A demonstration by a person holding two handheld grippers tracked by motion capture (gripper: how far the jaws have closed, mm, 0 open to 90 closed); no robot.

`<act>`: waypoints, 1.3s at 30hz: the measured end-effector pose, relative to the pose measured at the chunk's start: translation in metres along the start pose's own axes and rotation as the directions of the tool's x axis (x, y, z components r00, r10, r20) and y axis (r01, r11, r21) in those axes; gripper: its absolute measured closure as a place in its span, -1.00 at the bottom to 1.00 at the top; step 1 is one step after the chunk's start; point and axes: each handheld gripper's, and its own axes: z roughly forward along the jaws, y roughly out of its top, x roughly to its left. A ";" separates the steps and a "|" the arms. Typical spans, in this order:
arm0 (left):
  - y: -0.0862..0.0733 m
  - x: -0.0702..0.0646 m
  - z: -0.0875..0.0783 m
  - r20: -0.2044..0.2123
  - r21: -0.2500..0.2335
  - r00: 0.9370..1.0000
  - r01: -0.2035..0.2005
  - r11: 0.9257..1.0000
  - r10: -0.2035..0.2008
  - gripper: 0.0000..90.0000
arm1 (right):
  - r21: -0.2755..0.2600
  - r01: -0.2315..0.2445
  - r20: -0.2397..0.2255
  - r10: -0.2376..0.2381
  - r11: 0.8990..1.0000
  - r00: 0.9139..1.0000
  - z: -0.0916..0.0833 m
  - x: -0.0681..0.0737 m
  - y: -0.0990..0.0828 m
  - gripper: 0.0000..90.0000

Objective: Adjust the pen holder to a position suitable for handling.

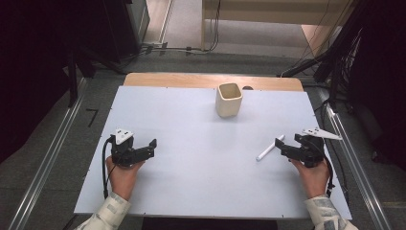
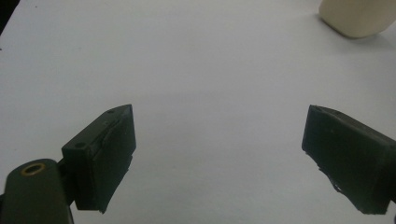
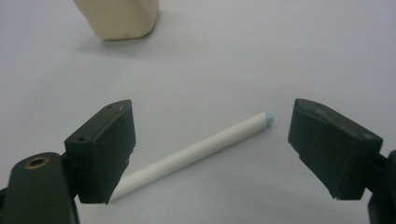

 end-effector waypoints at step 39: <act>0.000 -0.002 0.001 0.012 0.002 1.000 -0.005 1.000 0.005 -0.73 | -0.080 0.099 -0.004 -0.099 0.992 0.995 0.063 0.051 0.090 -0.61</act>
